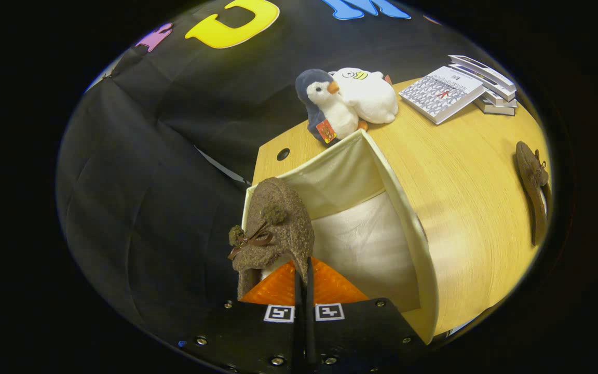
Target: Open the storage box then place both shoes into the box .Put the left shoe in first, then the right shoe, with the right side of both shoes facing outward in a uniform manner.
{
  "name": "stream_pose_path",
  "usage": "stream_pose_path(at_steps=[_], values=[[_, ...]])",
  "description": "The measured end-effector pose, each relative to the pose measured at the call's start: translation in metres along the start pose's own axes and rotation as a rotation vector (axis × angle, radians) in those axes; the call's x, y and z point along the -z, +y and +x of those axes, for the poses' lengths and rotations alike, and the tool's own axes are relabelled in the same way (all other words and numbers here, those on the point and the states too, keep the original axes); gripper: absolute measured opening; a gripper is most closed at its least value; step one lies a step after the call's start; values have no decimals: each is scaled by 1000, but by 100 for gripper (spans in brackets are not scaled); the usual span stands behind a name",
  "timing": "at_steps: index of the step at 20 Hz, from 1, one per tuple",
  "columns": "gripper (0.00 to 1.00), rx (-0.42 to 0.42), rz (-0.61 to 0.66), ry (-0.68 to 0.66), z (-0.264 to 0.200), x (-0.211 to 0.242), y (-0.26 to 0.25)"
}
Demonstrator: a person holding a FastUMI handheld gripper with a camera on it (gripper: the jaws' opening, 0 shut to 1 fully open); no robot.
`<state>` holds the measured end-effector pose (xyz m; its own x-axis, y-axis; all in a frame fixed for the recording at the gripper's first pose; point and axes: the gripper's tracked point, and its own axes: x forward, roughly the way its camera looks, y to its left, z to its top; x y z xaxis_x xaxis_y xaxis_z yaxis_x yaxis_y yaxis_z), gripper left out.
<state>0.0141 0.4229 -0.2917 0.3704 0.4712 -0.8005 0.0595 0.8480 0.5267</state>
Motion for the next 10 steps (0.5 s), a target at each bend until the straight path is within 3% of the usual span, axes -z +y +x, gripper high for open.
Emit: stream_pose_path(at_steps=[3,4,5,7,10], values=[[1,-10,-9,17,4,4,3],[5,-31,-16,33,0,8,6],[16,-67,-22,44,0,8,13],[63,-124,-52,44,-5,5,25],[99,-127,-176,7,-22,-3,24]])
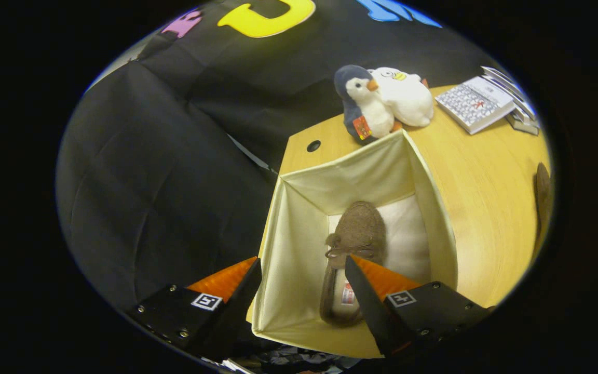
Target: Open the storage box then place both shoes into the box .Put the left shoe in first, then the right shoe, with the right side of both shoes facing outward in a uniform manner.
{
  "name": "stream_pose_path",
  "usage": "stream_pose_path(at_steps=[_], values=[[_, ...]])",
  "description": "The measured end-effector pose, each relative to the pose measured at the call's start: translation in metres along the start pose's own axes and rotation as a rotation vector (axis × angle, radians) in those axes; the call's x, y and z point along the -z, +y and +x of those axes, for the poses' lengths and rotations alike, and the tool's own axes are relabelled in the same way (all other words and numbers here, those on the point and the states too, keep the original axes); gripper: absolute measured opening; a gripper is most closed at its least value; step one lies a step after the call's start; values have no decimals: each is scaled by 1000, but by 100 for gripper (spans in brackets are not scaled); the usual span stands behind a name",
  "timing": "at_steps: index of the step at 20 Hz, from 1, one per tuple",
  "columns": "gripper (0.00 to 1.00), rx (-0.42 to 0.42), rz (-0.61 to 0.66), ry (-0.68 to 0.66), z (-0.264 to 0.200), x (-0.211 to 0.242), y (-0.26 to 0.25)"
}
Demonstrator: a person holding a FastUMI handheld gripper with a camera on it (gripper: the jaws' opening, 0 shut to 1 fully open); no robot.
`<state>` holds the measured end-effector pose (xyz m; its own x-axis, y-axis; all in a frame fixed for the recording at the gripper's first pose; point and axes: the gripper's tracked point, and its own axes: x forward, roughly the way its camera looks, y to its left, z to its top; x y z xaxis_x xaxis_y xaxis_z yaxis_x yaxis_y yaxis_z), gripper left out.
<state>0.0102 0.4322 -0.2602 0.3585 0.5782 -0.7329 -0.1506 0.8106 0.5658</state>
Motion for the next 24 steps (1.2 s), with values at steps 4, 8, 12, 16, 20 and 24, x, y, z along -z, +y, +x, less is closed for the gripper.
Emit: stream_pose_path(at_steps=[4,8,12,16,20,24], values=[[98,-25,-112,-68,-32,-21,-2],[98,-18,-190,-136,-70,-41,-26],[97,31,-221,-214,-113,-66,-69],[98,102,-217,-256,-148,-77,-124],[98,193,-211,-278,-180,-81,-185],[98,270,-193,-293,-206,-81,-238]])
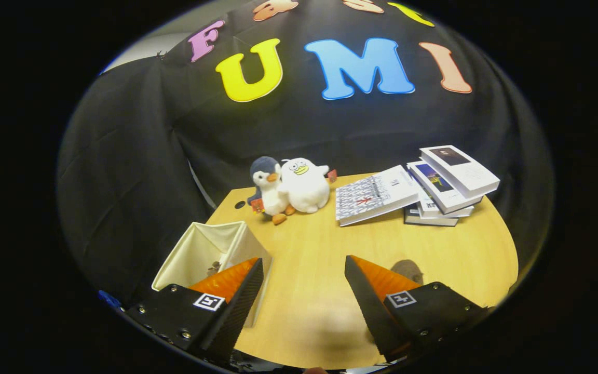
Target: Open the storage box then place both shoes into the box .Put the left shoe in first, then the right shoe, with the right side of both shoes facing outward in a uniform manner.
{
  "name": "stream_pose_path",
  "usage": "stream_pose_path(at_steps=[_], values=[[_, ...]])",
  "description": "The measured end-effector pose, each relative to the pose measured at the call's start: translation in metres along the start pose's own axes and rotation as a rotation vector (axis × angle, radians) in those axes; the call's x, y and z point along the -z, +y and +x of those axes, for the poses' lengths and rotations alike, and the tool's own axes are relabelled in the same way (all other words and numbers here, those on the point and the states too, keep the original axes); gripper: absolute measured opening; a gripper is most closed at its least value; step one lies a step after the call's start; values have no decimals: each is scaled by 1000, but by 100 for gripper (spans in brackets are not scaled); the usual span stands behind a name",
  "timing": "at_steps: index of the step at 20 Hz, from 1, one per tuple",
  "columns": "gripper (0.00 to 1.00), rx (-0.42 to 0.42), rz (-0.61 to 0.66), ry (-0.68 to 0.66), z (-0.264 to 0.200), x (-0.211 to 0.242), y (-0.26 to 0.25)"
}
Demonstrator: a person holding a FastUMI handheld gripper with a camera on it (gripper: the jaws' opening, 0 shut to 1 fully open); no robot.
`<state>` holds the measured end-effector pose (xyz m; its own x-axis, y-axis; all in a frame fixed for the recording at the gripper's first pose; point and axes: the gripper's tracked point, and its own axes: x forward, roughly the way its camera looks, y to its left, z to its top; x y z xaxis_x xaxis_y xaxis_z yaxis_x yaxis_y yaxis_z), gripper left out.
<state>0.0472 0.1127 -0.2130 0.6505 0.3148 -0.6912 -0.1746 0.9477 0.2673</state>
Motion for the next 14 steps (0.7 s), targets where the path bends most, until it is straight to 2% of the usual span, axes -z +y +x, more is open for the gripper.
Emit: stream_pose_path(at_steps=[5,14], values=[[98,76,-2,15,-3,16,-64],[98,183,-30,144,6,90,-141]])
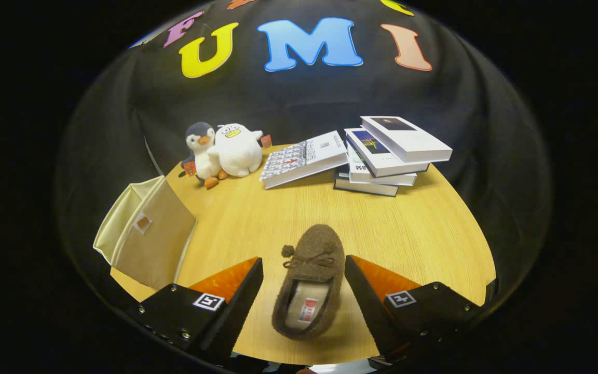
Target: Open the storage box then place both shoes into the box .Put the left shoe in first, then the right shoe, with the right side of both shoes facing outward in a uniform manner.
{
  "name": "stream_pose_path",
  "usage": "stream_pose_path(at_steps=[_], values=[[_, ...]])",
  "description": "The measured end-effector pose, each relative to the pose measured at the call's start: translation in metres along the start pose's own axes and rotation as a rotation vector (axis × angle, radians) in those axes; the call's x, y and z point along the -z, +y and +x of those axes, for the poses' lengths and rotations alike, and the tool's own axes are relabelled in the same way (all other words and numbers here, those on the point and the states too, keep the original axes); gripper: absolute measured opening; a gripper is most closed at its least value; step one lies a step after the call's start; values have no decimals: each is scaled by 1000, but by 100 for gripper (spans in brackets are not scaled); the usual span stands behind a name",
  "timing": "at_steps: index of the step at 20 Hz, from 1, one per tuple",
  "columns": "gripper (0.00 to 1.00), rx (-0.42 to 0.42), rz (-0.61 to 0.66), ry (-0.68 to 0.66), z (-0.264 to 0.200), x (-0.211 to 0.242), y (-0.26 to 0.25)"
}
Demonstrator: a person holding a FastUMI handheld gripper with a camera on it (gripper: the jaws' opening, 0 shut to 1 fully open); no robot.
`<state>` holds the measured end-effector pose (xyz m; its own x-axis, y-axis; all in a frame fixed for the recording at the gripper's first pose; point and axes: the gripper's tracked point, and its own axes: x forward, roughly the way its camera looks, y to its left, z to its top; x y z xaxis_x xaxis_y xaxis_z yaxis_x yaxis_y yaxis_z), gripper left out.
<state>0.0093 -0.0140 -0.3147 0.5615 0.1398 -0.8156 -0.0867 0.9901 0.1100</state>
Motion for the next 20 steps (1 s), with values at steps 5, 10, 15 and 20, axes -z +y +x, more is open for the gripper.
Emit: stream_pose_path(at_steps=[5,10,15,20], values=[[98,37,-29,111,21,41,-26],[96,57,-17,168,39,58,-37],[55,45,16,211,52,65,-33],[15,105,58,221,58,65,-38]])
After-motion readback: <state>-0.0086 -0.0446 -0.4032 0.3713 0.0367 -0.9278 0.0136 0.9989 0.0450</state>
